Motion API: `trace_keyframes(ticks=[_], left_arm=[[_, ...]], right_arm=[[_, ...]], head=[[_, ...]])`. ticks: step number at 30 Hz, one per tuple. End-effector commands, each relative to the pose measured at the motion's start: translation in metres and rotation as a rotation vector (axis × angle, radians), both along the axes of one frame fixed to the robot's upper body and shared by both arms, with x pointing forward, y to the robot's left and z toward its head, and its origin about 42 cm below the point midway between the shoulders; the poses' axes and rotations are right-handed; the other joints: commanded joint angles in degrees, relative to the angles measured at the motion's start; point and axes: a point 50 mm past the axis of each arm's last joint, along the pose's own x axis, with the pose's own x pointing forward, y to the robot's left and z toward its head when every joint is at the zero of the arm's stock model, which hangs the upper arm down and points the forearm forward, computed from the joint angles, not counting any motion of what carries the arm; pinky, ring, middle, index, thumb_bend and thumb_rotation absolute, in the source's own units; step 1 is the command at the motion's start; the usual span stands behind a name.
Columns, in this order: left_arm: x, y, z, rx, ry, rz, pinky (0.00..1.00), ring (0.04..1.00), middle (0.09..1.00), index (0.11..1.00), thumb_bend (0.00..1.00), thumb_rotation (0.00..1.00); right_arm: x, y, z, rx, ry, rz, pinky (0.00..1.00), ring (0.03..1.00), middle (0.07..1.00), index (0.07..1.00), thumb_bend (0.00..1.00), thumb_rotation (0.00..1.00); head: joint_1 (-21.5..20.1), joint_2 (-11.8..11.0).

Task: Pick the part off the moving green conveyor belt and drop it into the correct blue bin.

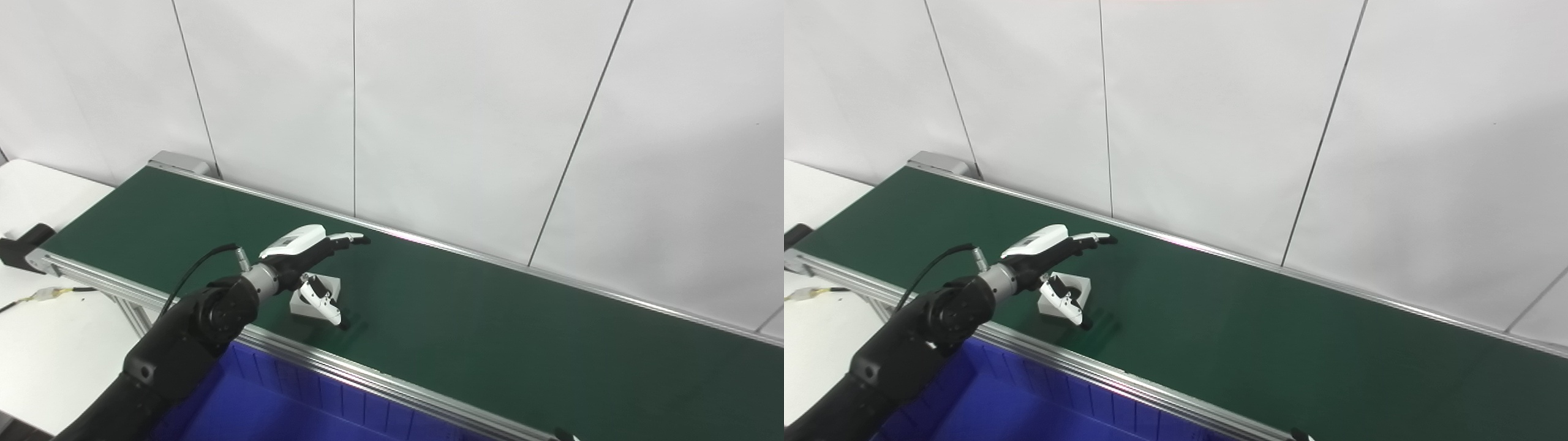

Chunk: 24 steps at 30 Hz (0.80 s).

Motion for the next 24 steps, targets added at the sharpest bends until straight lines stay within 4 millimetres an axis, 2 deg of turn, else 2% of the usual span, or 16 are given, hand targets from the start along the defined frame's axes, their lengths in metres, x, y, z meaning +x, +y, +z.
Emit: trace_keyframes(ticks=[1, 10, 15, 19, 24], left_arm=[[0.012, 0.008, 0.021, 0.049, -0.053, -0.006, 0.85, 0.913, 0.929, 0.904, 1.0, 0.18], [0.019, 0.011, 0.012, 0.141, -0.054, 0.017, 0.86, 0.911, 0.92, 0.89, 1.0, 0.16], [0.022, 0.008, 0.006, 0.208, -0.044, 0.027, 0.9, 0.916, 0.925, 0.894, 0.98, 0.14], [0.022, 0.003, 0.0, 0.267, -0.028, 0.047, 0.91, 0.918, 0.927, 0.897, 0.94, 0.13], [0.021, -0.002, -0.011, 0.276, -0.026, 0.097, 0.88, 0.896, 0.908, 0.896, 0.86, 0.05]], right_arm=[[0.006, 0.003, 0.01, 0.023, -0.088, 0.012, 0.82, 0.852, 0.867, 0.906, 0.89, 0.22], [0.006, 0.008, 0.009, 0.033, -0.096, 0.011, 0.82, 0.852, 0.866, 0.907, 0.88, 0.23], [0.006, 0.009, 0.009, 0.043, -0.097, 0.009, 0.83, 0.855, 0.868, 0.909, 0.89, 0.24], [0.006, 0.009, 0.009, 0.052, -0.097, 0.005, 0.83, 0.857, 0.866, 0.911, 0.89, 0.23], [0.005, 0.01, 0.009, 0.05, -0.1, 0.006, 0.83, 0.86, 0.87, 0.914, 0.88, 0.24]], head=[[0.05, -0.01], [0.02, -0.3], [-0.12, -0.28], [-0.11, -0.17], [0.07, -0.14]])
